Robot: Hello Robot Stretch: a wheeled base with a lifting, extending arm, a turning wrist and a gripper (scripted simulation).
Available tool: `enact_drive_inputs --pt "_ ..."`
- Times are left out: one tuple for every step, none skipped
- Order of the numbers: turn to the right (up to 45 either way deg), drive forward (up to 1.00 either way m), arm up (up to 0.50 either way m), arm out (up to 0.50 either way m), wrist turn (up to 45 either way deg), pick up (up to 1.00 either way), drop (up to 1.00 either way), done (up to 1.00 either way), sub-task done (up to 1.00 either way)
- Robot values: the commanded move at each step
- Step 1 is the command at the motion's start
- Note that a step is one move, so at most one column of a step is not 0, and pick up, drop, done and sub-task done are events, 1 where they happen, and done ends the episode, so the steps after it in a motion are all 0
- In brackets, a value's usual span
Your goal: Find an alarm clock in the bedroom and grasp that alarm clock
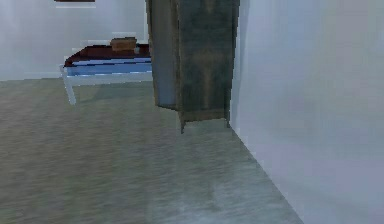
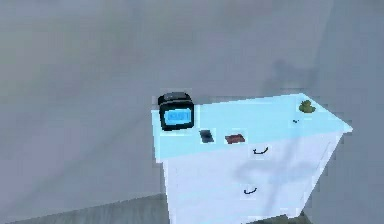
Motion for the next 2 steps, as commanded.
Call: enact_drive_inputs --pt "0.0 0.0 0.38 0.0 0.0 0.0 0.0 0.0 0.0" --pt "0.0 0.0 0.0 0.5 0.0 0.0 0.0 0.0 0.0"
